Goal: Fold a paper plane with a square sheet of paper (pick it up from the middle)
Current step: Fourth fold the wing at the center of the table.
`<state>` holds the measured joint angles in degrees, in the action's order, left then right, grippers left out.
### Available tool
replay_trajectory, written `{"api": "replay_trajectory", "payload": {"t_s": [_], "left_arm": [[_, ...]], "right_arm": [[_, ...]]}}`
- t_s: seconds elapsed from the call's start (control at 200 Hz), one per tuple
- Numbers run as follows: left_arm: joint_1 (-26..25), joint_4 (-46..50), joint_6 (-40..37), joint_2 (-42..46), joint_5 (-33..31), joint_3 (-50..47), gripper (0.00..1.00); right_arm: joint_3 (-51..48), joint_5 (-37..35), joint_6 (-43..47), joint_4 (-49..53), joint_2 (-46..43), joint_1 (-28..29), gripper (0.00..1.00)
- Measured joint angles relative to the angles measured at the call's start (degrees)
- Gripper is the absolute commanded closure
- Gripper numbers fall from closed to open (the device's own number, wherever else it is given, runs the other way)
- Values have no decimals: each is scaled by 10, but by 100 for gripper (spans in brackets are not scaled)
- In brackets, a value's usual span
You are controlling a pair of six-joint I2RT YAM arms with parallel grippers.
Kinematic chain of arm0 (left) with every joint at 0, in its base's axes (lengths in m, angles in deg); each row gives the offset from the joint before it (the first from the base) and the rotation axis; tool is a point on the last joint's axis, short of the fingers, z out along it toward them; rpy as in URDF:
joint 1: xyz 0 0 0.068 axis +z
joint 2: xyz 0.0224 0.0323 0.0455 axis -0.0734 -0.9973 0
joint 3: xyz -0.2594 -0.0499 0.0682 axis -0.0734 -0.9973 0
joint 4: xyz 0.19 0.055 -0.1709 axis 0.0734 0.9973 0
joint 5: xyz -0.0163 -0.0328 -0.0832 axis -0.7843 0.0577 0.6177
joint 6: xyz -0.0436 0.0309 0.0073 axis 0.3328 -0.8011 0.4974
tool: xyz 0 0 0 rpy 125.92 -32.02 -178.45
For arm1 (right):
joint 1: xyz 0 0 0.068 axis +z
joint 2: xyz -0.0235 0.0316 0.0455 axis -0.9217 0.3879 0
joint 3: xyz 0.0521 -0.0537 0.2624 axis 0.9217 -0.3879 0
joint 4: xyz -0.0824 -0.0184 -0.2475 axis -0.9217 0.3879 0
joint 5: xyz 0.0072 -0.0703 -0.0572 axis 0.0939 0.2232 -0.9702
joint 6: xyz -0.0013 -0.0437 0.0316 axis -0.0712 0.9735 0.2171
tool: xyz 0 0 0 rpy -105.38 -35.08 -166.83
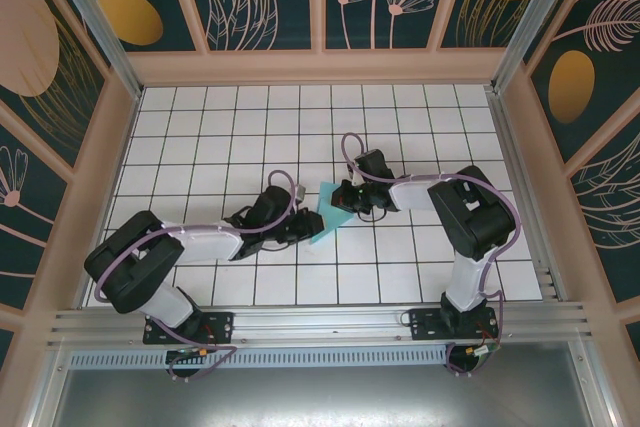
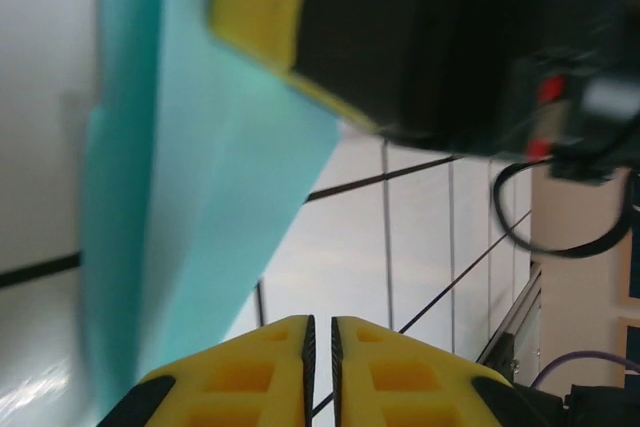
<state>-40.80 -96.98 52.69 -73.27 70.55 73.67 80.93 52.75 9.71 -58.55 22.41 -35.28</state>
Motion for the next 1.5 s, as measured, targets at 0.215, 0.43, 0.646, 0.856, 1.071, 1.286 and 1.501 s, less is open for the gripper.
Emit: {"api": "replay_trajectory", "payload": {"t_s": [0.215, 0.43, 0.646, 0.856, 1.071, 1.286, 1.501], "left_arm": [[1, 12, -8, -33, -19, 13, 91], [1, 19, -4, -69, -21, 11, 94], [1, 15, 7, -76, -18, 0, 98], [1, 4, 14, -78, -18, -5, 100], [1, -2, 14, -78, -18, -9, 100], [1, -2, 14, -78, -18, -9, 100], [1, -5, 14, -78, -18, -10, 100]], "right_arm": [[2, 0, 0, 0, 2, 0, 95], [2, 0, 0, 0, 2, 1, 95], [7, 0, 3, 5, 1, 1, 95], [12, -8, 43, 27, -13, 9, 94], [11, 17, 72, 34, -29, 33, 94], [-3, 35, 74, 34, -23, 71, 95], [-5, 38, 77, 31, -16, 65, 95]]}}
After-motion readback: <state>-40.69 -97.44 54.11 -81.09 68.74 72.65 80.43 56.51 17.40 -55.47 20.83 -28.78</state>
